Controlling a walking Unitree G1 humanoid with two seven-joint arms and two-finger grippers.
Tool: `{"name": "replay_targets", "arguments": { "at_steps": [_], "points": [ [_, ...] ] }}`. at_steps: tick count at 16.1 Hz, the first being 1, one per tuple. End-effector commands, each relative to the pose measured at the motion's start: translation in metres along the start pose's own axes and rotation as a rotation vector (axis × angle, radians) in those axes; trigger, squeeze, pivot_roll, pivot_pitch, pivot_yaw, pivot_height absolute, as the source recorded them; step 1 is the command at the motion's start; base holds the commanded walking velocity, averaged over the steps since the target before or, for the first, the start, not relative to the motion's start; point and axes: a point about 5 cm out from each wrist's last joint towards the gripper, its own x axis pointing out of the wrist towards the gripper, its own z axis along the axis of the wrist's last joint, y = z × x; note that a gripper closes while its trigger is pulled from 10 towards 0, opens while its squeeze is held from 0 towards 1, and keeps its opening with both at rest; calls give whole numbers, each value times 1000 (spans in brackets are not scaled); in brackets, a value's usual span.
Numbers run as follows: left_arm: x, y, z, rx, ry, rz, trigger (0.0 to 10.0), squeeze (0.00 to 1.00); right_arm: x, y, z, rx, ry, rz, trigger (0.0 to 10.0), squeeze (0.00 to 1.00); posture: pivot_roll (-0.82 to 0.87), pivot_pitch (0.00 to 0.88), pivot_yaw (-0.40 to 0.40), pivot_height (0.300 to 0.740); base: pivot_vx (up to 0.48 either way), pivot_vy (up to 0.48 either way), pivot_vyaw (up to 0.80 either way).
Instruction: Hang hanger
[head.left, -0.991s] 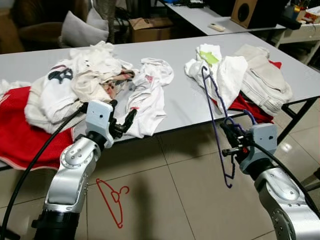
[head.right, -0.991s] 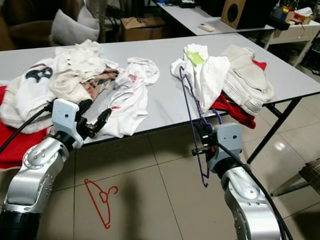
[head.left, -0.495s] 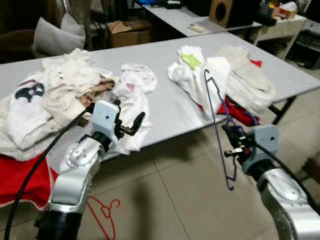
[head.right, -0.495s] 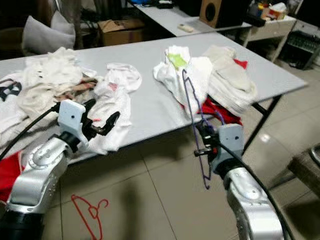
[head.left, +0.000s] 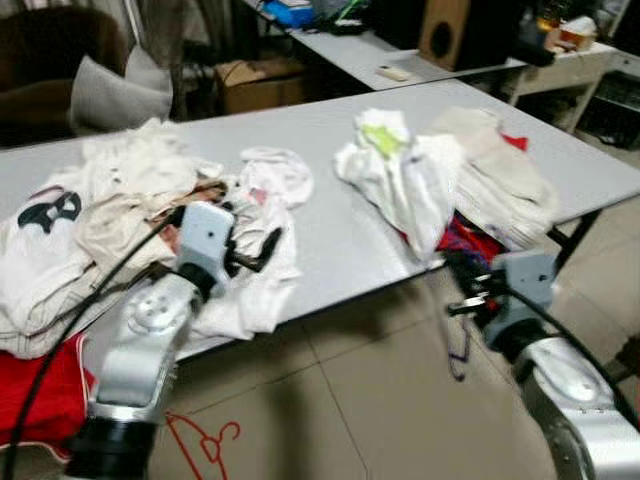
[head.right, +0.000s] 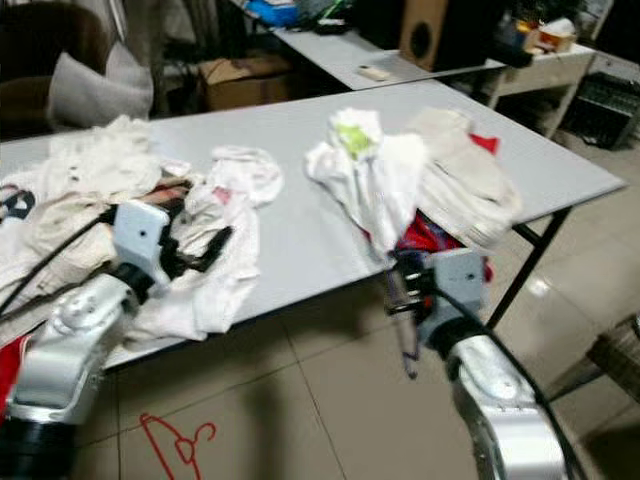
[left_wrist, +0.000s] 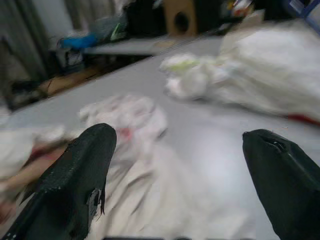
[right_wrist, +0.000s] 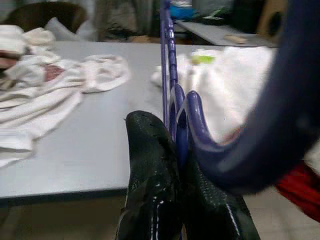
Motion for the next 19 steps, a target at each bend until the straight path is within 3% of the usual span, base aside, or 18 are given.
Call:
{"name": "replay_targets", "arguments": {
  "at_steps": [1, 2, 6, 7, 8, 9, 12, 15, 19],
  "points": [
    [7, 6, -14, 7, 111, 19, 10000, 416, -1, -4, 3, 17, 2, -1, 10000, 0, -190, 0, -9, 740, 0, 0, 0],
    [9, 11, -18, 14, 143, 38, 10000, 0, -1, -4, 3, 19, 3, 0, 10000, 0, -190, 0, -9, 740, 0, 0, 0],
    [27, 26, -35, -5, 262, 1, 10000, 0, 0, -6, 5, -2, -15, -12, 10000, 0, -199, 0, -4, 740, 0, 0, 0],
    [32, 35, -43, -23, 315, 19, 10000, 0, 2, -6, 7, 3, -19, -12, 10000, 0, -207, 0, 3, 740, 0, 0, 0],
    [34, 39, -44, -56, 315, 39, 10000, 0, 2, -6, 7, 3, -20, -12, 10000, 0, -207, 0, 3, 740, 0, 0, 0],
    [37, 46, -46, -148, 314, 65, 10000, 0, 1, -6, 7, 2, -20, -12, 10000, 0, -211, 0, 8, 740, 0, 0, 0],
    [38, 51, -55, -266, 344, 72, 10000, 0, 0, -8, 6, 0, -21, -21, 10000, 0, -215, 0, 10, 740, 0, 0, 0],
    [38, 61, -60, -380, 318, 159, 10000, 0, 1, -9, 7, 1, -25, -23, 10000, 0, -214, 0, 4, 740, 0, 0, 0],
    [30, 72, -67, -433, 314, 205, 10000, 0, 4, -9, 8, -2, -26, -17, 10000, 0, -209, 0, 0, 740, 0, 0, 0]
  ]
}}
